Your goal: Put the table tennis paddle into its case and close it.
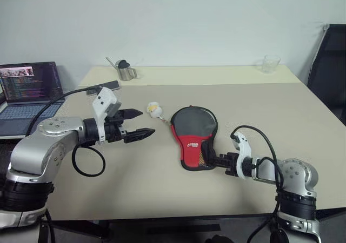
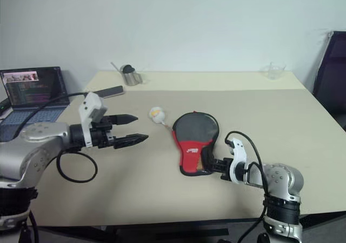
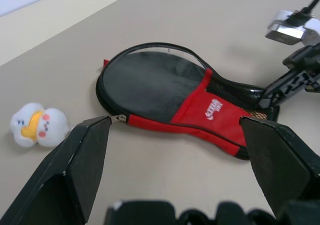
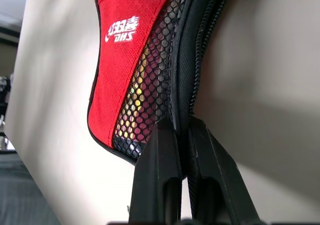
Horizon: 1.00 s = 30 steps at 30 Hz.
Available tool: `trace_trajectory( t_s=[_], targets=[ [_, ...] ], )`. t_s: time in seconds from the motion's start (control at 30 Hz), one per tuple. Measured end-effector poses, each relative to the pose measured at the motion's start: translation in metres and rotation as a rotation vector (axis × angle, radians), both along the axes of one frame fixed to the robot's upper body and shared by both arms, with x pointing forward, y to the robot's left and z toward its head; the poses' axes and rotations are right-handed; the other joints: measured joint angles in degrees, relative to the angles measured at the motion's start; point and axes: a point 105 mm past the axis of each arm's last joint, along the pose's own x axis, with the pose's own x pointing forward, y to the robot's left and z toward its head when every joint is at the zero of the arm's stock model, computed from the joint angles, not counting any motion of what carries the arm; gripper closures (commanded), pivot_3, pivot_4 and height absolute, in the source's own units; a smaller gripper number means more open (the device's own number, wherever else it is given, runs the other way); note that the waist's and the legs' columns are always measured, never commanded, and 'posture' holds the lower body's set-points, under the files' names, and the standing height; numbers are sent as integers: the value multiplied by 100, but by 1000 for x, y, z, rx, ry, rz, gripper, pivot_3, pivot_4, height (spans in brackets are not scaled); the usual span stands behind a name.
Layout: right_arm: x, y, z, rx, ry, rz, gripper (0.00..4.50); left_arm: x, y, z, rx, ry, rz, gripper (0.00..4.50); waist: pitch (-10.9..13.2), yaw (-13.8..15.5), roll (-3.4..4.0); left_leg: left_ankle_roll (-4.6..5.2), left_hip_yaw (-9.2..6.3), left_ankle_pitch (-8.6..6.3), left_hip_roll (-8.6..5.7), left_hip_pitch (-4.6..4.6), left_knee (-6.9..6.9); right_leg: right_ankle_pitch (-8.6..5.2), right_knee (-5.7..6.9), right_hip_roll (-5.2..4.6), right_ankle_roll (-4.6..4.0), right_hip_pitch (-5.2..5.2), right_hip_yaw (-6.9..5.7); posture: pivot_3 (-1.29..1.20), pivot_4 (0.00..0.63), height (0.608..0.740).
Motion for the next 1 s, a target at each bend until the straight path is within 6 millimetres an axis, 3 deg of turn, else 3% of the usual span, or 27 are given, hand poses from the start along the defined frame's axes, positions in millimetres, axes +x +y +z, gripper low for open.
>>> trace_trajectory(
  t_s=[0.37,1.0],
  targets=[
    [-38,-18,-2,-121,-23,172,4480,12,-10,-7,3,13,-56,0,0,-11,-2,3,-2,-2,-7,1,1,-6,1,-3,10,4,0,0,150,740],
    [-72,-15,-6,-115,21,335,4480,16,-11,-7,18,5,-76,0,1,-5,-5,3,-4,-2,-6,1,7,-6,3,-3,10,6,-1,0,150,740]
  ],
)
